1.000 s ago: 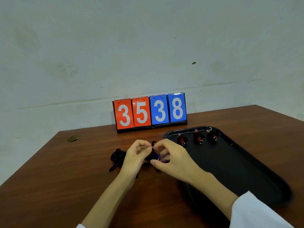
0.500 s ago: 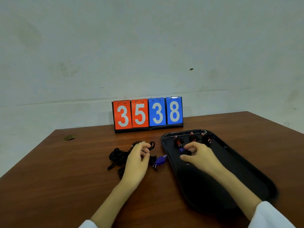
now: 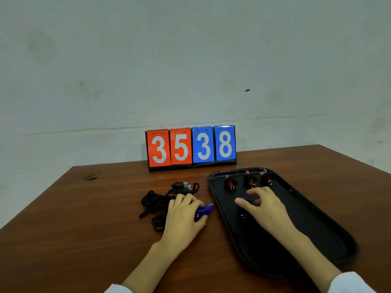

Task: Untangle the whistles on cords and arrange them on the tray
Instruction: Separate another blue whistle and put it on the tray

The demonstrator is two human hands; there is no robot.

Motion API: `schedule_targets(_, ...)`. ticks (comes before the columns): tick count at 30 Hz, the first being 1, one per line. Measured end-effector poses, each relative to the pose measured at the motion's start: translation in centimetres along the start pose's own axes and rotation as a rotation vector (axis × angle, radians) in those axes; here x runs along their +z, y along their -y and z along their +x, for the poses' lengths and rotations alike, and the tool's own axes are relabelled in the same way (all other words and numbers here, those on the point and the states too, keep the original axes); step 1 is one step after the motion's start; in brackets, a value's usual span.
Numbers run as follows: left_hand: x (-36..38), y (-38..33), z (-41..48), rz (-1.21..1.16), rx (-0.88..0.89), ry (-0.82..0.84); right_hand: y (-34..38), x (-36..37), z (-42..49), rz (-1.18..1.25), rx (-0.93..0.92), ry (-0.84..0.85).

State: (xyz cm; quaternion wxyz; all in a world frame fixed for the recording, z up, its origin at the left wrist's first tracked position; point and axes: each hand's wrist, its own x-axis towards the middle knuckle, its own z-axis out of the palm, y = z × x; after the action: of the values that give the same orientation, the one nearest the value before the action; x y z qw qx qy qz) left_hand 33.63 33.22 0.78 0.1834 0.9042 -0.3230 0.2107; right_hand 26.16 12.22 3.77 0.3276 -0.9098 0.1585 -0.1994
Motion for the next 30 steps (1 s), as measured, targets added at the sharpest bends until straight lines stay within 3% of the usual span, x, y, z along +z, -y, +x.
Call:
schedule_targets(4, -0.4, -0.1, -0.1, -0.029, 0.0, -0.047, 1.6, -0.8, -0.2, 0.151, -0.081, -0.152)
schedule_targets(6, -0.5, -0.3, -0.2, -0.05, 0.005, -0.049, 2.9, -1.1, -0.4, 0.2, -0.11, -0.151)
schedule_targets(8, -0.9, -0.7, -0.1, -0.168, -0.061, -0.087, 4.3, -1.1, -0.6, 0.235, -0.101, -0.054)
schedule_targets(11, -1.6, -1.2, 0.0, -0.403, -0.154, -0.267, 6.7, -0.2, -1.2, 0.343, -0.001, 0.278)
schedule_targets(14, -1.9, -1.7, -0.4, -0.486, -0.094, -0.391, 8.6, 1.7, -1.6, 0.532, 0.087, 0.445)
schedule_targets(18, -2.3, -2.2, -0.7, -0.471, -0.028, -0.405, 9.8, 3.2, -1.8, 0.656, 0.071, 0.281)
schedule_targets(21, -2.8, -2.1, -0.2, -0.578, -0.15, -0.303, 10.7, 2.7, -1.2, 0.835, 0.114, 0.171)
schedule_targets(24, -2.5, -1.3, 0.1, -0.621, -0.232, -0.248, 11.9, 1.1, -0.6, 1.115, 0.13, 0.181)
schedule_targets(30, -2.5, 0.5, 0.8, -0.817, -0.505, -0.209, 13.2, -2.8, 0.7, 1.191, 0.042, 0.169)
